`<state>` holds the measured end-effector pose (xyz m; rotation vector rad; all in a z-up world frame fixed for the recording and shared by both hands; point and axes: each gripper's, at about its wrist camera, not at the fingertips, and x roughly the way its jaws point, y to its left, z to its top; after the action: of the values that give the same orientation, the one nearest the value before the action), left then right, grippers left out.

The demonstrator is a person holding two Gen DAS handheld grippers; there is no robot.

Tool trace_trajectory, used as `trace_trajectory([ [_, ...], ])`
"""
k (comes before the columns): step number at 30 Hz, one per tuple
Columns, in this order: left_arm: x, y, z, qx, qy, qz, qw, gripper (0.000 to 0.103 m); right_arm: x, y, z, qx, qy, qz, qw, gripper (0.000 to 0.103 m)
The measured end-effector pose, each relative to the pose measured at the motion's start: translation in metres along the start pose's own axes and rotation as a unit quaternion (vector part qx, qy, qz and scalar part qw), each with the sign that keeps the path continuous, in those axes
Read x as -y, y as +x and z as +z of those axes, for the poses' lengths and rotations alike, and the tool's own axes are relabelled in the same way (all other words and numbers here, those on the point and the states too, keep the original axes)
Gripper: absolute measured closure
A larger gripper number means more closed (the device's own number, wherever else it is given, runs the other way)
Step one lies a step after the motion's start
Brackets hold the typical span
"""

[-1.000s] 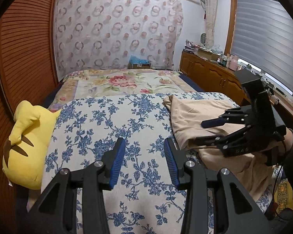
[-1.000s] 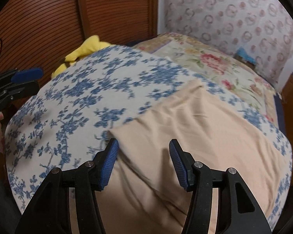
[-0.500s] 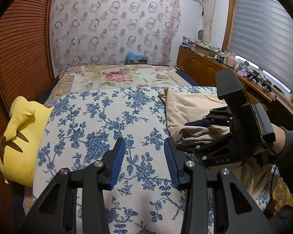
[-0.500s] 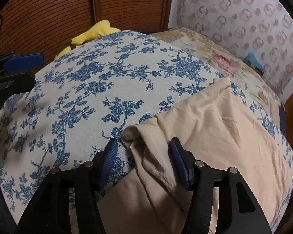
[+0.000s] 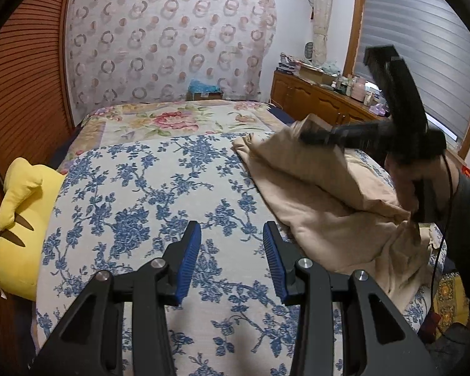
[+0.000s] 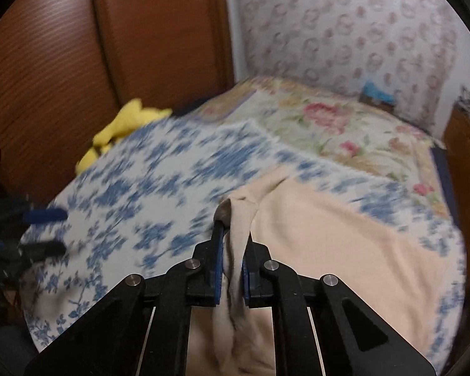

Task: Fold small clothes
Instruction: 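Grasp the shirt edge with the right gripper and lift it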

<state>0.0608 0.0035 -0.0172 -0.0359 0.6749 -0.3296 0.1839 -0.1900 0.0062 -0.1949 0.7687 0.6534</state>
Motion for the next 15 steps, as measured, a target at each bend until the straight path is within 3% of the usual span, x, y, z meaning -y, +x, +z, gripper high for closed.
trace_trajectory([
  [8,0.016,0.0,0.001,0.0,0.01,-0.019,0.9998,0.064,0.079,-0.038,0.004,0.016,0.043,-0.088,0.995,0.097],
  [15,0.027,0.002,-0.001,-0.007,0.019,-0.028,0.9994,0.064,0.133,-0.024,-0.013,-0.023,0.071,-0.158,0.985,0.097],
])
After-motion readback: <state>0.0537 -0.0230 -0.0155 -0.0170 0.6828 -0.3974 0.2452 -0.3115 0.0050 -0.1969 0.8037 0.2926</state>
